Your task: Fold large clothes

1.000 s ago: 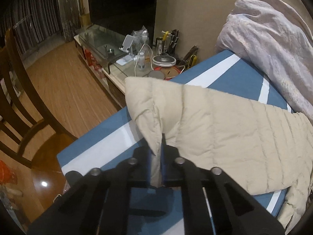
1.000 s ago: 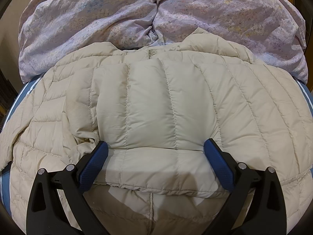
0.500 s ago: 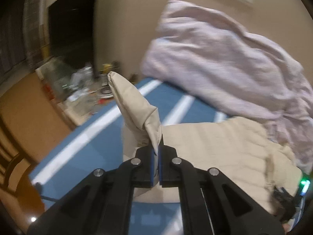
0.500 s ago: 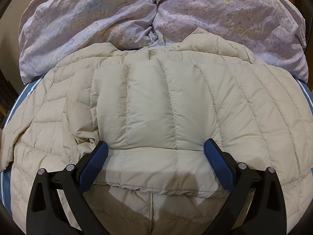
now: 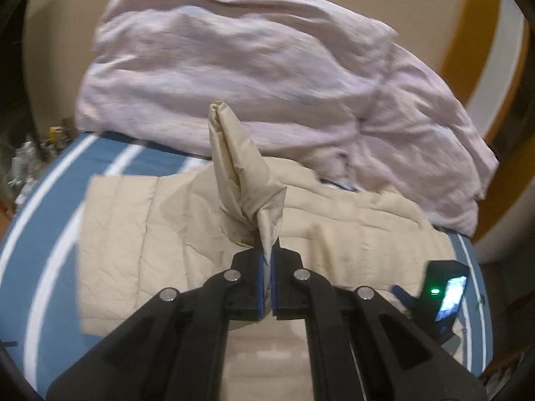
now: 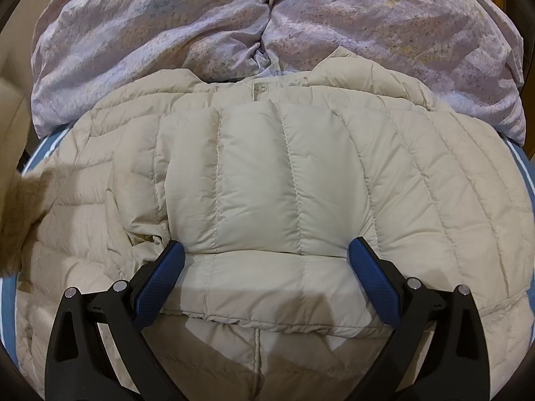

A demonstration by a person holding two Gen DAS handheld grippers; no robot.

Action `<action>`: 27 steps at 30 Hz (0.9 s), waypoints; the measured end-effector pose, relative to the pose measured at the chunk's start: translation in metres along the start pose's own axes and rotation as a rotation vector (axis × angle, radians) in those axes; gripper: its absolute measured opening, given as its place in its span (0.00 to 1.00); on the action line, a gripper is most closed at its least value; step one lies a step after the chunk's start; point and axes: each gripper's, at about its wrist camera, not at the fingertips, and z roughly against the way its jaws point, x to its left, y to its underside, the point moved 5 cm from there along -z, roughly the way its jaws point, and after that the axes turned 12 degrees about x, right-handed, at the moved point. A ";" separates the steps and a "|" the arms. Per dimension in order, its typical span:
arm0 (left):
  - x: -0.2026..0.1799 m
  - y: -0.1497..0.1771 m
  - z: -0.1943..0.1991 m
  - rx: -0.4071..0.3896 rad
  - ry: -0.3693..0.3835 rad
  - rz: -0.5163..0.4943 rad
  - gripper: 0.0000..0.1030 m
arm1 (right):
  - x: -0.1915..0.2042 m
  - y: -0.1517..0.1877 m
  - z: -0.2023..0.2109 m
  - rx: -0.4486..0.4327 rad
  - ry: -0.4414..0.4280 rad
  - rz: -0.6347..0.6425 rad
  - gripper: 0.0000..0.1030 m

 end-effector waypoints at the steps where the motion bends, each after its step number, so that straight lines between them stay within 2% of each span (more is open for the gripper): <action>1: -0.014 0.001 -0.005 0.011 0.020 -0.018 0.03 | 0.000 0.000 0.002 0.007 0.003 0.006 0.98; 7: -0.065 0.007 -0.016 0.042 0.107 -0.076 0.03 | -0.008 0.009 0.025 -0.011 -0.029 0.025 0.97; 13: -0.115 0.019 -0.033 0.094 0.197 -0.131 0.03 | -0.037 0.018 0.058 -0.096 0.020 0.031 0.97; 17: -0.140 0.035 -0.053 0.177 0.237 -0.163 0.05 | -0.066 0.019 0.072 -0.120 0.023 -0.033 0.97; 19: -0.144 0.040 -0.059 0.206 0.253 -0.164 0.09 | -0.079 0.019 0.074 -0.125 0.017 -0.069 0.94; 20: -0.144 0.042 -0.059 0.212 0.258 -0.162 0.17 | -0.083 0.019 0.074 -0.127 0.014 -0.078 0.90; 23: -0.138 0.040 -0.055 0.199 0.252 -0.158 0.32 | -0.094 0.020 0.076 -0.128 -0.003 -0.107 0.85; 27: -0.120 0.035 -0.052 0.179 0.200 -0.143 0.35 | -0.094 0.018 0.076 -0.138 -0.035 -0.117 0.76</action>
